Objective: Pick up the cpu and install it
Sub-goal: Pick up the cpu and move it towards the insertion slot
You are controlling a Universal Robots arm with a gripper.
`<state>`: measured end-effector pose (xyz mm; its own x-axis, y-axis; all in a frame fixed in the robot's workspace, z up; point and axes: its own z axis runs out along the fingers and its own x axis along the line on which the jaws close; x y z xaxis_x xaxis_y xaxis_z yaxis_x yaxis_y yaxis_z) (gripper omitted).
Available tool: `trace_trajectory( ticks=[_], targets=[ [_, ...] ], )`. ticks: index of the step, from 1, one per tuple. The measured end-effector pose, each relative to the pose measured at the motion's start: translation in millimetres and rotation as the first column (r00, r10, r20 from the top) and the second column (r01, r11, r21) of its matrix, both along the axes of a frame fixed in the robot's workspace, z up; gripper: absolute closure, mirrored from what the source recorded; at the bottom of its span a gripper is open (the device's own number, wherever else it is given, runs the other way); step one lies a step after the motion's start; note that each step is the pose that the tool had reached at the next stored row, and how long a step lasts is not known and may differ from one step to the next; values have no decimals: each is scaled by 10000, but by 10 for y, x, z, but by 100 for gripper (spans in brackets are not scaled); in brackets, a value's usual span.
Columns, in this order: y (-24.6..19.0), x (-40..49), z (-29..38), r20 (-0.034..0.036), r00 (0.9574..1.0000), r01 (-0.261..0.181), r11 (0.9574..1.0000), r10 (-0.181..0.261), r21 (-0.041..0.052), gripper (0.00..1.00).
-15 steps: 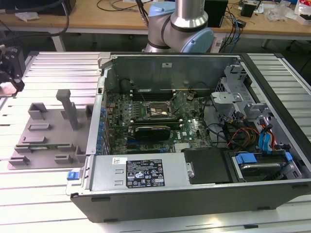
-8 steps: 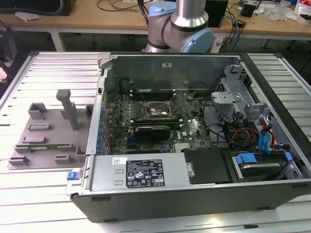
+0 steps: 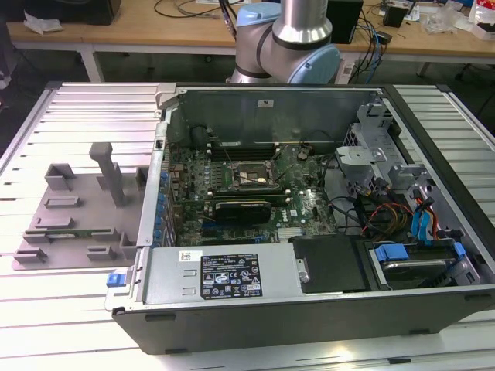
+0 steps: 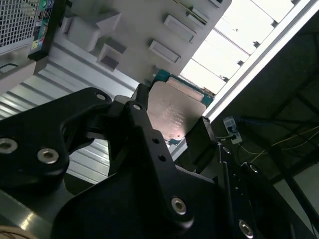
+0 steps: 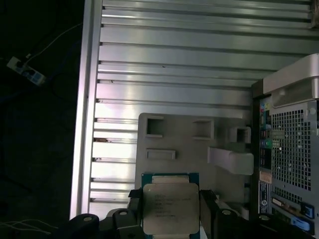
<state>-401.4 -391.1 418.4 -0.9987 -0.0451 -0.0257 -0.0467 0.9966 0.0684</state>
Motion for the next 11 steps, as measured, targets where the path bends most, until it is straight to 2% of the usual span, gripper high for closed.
trace_trajectory(
  ticks=[2, 4, 11],
  targets=[
    [0, 0, 43, 2, 10000, 0, 10000, 0, 1, 45],
    [0, 0, 45, 0, 10000, 0, 10000, 0, 0, 45],
    [0, 256, 45, 0, 10000, 0, 10000, 0, 0, 45]
  ],
)
